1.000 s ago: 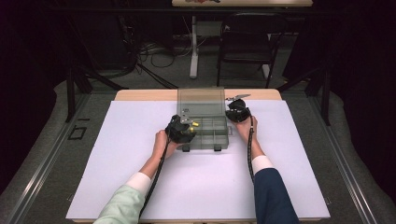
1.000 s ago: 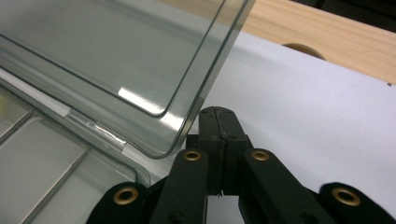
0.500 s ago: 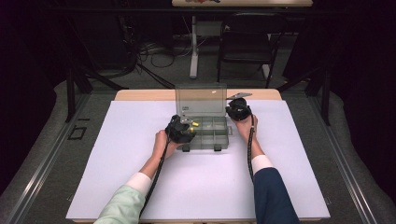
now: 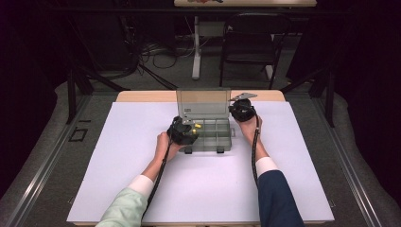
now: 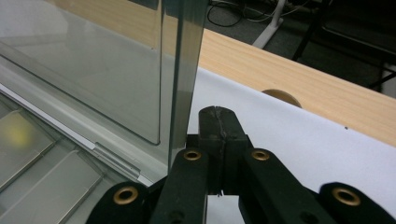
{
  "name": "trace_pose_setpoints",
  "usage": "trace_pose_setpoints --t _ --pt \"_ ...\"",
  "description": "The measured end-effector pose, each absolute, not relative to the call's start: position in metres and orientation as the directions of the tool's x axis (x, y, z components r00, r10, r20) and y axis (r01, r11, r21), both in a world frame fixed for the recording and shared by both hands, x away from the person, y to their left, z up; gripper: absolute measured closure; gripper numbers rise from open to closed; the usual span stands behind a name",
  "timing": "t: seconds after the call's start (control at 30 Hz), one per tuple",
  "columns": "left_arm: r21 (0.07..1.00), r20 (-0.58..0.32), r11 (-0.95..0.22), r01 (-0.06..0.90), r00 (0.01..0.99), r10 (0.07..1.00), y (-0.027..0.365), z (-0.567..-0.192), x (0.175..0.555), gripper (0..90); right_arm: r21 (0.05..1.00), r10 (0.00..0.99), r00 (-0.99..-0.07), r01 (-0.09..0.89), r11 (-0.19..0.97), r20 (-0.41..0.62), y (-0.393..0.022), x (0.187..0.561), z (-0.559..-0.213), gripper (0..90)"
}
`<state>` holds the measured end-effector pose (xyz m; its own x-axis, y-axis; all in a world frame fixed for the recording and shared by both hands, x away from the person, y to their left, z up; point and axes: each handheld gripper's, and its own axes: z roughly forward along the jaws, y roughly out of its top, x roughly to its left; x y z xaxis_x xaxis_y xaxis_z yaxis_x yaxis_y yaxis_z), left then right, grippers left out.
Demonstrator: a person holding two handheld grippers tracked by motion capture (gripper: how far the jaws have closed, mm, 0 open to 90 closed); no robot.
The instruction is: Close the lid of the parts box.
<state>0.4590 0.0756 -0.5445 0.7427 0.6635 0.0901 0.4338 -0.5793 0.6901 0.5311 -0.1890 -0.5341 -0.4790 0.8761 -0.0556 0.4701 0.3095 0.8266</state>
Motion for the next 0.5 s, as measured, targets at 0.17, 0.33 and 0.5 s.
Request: trace_pose_setpoints --t 0.17,0.33,0.5 --pt "0.691 0.084 -0.576 0.438 0.742 0.665 0.0759 -0.5447 0.4595 50.9 0.834 0.869 -0.490 0.452 0.317 -0.065 -0.1900 0.5284 -0.5333 90.0" --pt "0.690 0.092 -0.580 0.434 0.741 0.665 0.0751 -0.5447 0.4593 49.7 0.834 0.863 -0.500 0.444 0.327 -0.072 -0.1910 0.5262 -0.5324 90.0" --pt "0.687 0.103 -0.586 0.430 0.741 0.664 0.0743 -0.5444 0.4591 48.8 0.838 0.859 -0.506 0.433 0.331 -0.078 -0.1914 0.5242 -0.5308 90.0"
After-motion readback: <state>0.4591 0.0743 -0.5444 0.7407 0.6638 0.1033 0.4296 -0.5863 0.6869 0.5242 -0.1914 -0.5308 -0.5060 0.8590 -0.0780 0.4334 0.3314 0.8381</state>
